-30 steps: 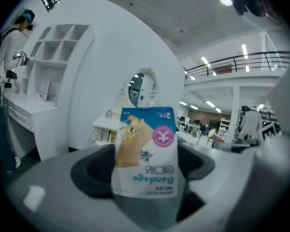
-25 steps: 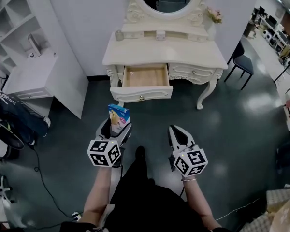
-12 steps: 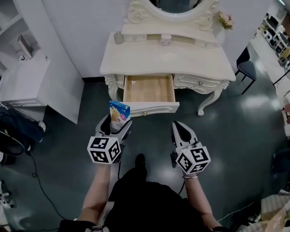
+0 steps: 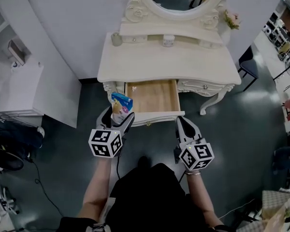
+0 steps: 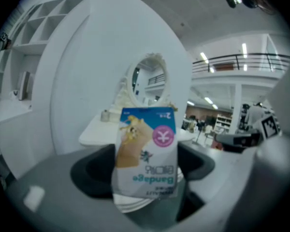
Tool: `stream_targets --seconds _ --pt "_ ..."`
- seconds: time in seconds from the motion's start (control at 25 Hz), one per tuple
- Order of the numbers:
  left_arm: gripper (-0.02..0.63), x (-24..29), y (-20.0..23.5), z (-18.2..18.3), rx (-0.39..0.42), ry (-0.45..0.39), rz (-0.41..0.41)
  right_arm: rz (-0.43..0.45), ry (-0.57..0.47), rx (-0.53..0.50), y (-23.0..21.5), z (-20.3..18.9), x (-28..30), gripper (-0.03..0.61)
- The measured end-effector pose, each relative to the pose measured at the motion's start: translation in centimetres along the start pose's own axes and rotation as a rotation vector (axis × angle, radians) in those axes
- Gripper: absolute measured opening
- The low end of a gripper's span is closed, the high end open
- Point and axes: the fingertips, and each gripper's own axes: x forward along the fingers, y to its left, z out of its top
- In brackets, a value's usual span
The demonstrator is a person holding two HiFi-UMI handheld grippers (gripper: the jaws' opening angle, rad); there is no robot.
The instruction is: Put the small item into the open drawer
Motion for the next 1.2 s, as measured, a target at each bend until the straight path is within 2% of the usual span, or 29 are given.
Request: stream_targets --seconds 0.68,0.88,1.2 --pt "0.405 11.4 0.3 2.2 0.136 0.097 -0.069 -0.034 -0.009 0.002 -6.7 3.3 6.7 0.005" --pt "0.405 14.9 -0.2 1.6 0.195 0.154 -0.091 -0.031 0.024 0.019 -8.4 2.8 8.6 0.005" --pt "0.405 18.9 -1.6 -0.8 0.231 0.249 -0.145 -0.036 0.047 0.058 -10.9 2.0 10.3 0.005"
